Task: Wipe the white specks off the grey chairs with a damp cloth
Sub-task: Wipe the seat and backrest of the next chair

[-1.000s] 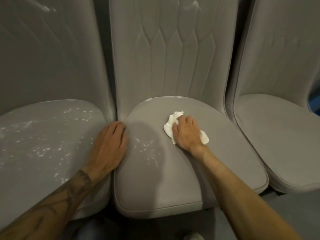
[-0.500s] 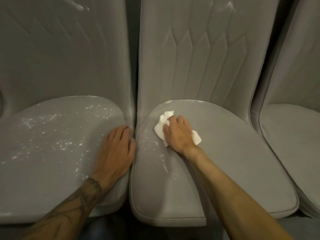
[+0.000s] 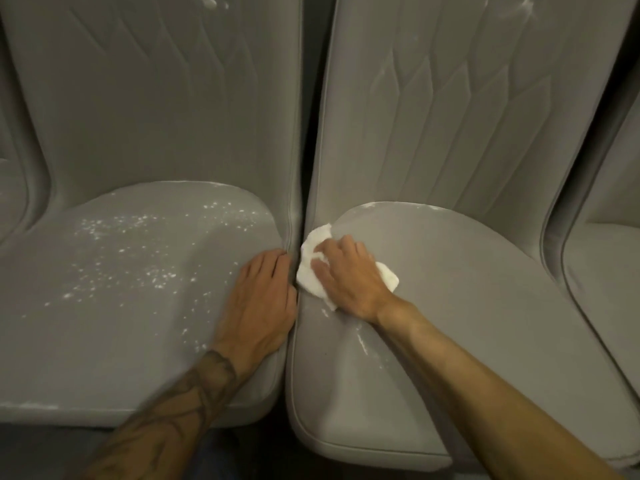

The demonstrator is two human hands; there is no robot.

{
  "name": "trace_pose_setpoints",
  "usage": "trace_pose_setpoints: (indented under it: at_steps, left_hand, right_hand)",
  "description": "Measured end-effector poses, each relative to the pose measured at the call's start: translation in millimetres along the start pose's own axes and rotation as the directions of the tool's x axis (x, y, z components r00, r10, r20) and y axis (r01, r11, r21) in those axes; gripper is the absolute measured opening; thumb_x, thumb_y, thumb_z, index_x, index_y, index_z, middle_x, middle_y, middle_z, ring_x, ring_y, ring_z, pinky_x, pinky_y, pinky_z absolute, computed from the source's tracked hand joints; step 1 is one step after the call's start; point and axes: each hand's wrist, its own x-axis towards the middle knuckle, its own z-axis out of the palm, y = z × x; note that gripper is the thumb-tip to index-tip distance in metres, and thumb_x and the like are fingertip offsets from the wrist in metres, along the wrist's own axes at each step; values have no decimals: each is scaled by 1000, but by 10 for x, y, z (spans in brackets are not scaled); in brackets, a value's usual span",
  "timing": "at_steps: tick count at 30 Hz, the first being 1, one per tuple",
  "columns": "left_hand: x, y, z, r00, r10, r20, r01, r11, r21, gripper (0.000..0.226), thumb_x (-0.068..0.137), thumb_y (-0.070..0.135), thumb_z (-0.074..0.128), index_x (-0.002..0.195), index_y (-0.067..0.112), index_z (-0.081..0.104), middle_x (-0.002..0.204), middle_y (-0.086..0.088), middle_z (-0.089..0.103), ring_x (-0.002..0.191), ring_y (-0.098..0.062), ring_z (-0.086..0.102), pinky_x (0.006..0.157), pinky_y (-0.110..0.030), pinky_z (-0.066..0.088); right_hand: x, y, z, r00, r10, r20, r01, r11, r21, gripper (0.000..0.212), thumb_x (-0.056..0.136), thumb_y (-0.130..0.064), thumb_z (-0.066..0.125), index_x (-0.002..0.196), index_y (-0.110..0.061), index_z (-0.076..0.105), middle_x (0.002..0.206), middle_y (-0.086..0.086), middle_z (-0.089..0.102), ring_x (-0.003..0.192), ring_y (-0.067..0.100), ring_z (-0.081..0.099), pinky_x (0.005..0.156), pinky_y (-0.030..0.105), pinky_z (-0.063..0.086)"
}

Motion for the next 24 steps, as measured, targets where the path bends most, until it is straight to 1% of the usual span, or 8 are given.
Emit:
trace_pose_setpoints:
  at_steps: [1,3,8,9,12,14,19,24]
  left_hand:
    - [1,0,6,1000,10,-16,-10,1000,-13,55,96,20,29,124,-10,64,122,-30,67,111,-46,66,103,-60,52]
    - [-8,11,14,999,19,-37,-19,1000,-17,49,94,15,33,119,-11,65,116,-30,68,104,-46,69,98,-60,55]
    - [-11,-12,23,997,37,-74,-36,999,19,49,92,16,35,123,-8,65,120,-28,68,108,-44,68,101,-56,54]
    - [-13,-29,36,995,51,-82,-50,999,9,47,92,16,36,121,-7,66,117,-26,68,106,-43,68,100,-55,55]
    - [-3,-84,72,990,113,-88,-115,993,-22,38,93,18,47,118,-4,64,113,-24,67,101,-42,67,94,-54,56]
    - [-7,-100,95,988,120,-92,-121,993,-6,33,91,14,56,118,-3,62,113,-24,67,101,-43,68,94,-53,57]
    - [18,-62,79,990,72,-125,-76,997,-28,41,93,16,38,116,-4,66,112,-24,68,100,-42,68,97,-55,54]
    - [-12,-97,47,989,119,-83,-116,992,43,41,91,27,42,118,4,61,118,-17,64,109,-34,61,100,-47,48]
  right_hand:
    - [-114,-5,5,996,-86,22,86,996,7,45,98,-54,19,117,-24,47,109,5,46,91,24,39,85,44,39]
    - [-165,47,-30,992,-123,32,121,991,64,41,100,-53,25,117,-25,49,103,4,45,89,26,42,83,43,39]
    - [222,-65,-67,994,106,-11,-107,994,-21,32,104,-42,37,123,-19,47,113,13,47,101,33,45,89,46,38]
    - [159,-103,-43,997,78,-24,-79,997,-21,31,103,-43,37,121,-21,48,110,11,46,99,32,44,88,45,39]
    - [-302,-126,12,988,-155,-29,156,987,43,30,101,-49,34,113,-27,51,98,2,41,87,25,41,79,41,39]
    - [-362,-48,-11,979,-202,13,200,976,83,30,100,-50,35,113,-29,52,98,1,41,86,23,41,79,41,39]
    - [89,-108,-78,1000,1,29,0,1000,-24,32,103,-45,37,124,-22,47,105,8,43,96,30,44,85,42,38]
    - [-553,-133,-41,968,-242,61,236,968,90,33,100,-53,31,113,-30,51,97,-3,38,87,21,40,79,39,38]
